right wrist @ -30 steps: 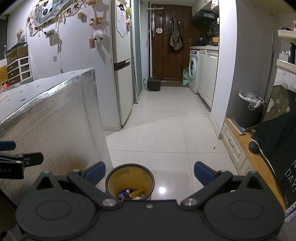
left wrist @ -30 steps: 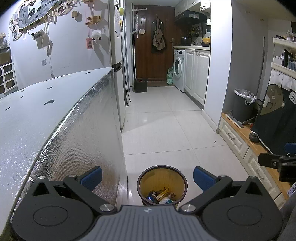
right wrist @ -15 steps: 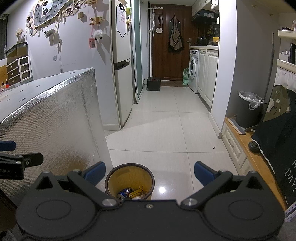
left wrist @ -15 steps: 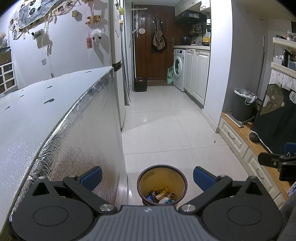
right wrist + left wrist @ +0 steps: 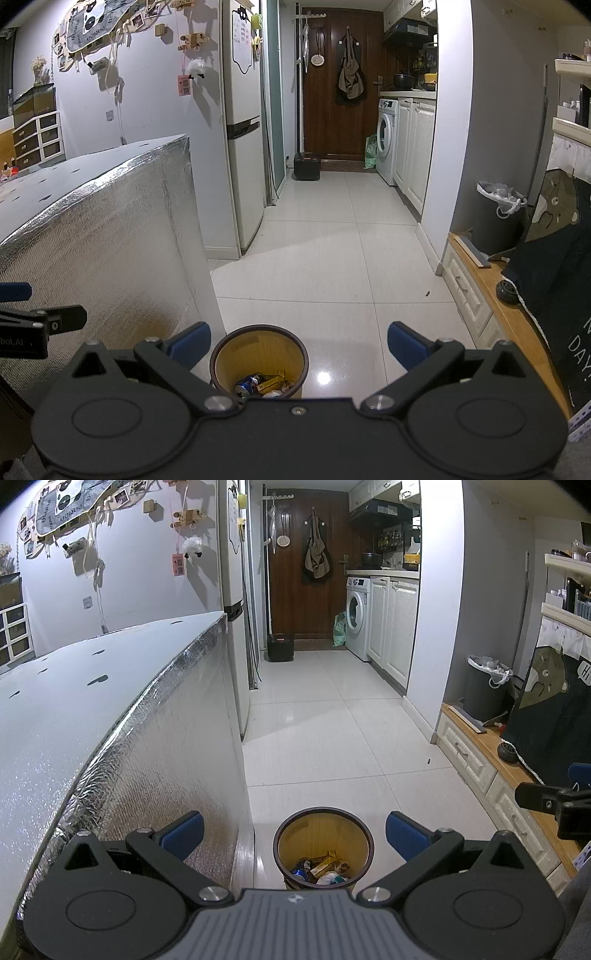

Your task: Collect trash

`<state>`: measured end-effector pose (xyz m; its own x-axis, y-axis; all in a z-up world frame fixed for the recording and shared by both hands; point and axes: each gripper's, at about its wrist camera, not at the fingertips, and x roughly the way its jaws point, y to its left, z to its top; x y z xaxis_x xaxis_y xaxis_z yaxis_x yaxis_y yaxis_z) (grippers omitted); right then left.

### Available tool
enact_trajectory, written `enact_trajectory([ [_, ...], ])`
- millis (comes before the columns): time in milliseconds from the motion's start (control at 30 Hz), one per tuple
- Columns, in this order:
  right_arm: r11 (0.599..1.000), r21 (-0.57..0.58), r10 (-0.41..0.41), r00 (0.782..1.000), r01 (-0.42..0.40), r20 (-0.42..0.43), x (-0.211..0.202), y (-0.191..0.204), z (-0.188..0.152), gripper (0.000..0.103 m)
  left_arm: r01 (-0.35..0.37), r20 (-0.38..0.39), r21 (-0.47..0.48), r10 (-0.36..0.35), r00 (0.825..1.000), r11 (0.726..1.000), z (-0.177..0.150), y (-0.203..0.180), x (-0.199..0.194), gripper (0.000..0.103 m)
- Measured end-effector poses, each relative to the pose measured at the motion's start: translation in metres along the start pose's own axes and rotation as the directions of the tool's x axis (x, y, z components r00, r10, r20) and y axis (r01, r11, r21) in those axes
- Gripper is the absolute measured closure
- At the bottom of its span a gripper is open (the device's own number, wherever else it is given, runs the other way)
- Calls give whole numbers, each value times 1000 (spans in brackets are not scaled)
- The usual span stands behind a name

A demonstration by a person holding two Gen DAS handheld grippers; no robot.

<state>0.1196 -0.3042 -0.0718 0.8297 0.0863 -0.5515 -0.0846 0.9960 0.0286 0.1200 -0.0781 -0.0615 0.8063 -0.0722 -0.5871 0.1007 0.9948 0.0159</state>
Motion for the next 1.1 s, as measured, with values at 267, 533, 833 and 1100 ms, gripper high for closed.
enact_trajectory([
  [267, 1000, 0, 0, 1000, 0, 0, 0, 0, 0, 0, 0, -4, 2, 0, 1000, 1000, -4, 2, 2, 0],
  [533, 1000, 0, 0, 1000, 0, 0, 0, 0, 0, 0, 1, -4, 2, -1, 1000, 1000, -4, 2, 2, 0],
  [833, 1000, 0, -1, 1000, 1, 0, 0, 1, 1, 0, 0, -4, 2, 0, 1000, 1000, -4, 1, 3, 0],
  [1100, 1000, -1, -1, 1000, 1, 0, 0, 1, 1, 0, -3, -5, 5, 3, 1000, 1000, -5, 2, 2, 0],
])
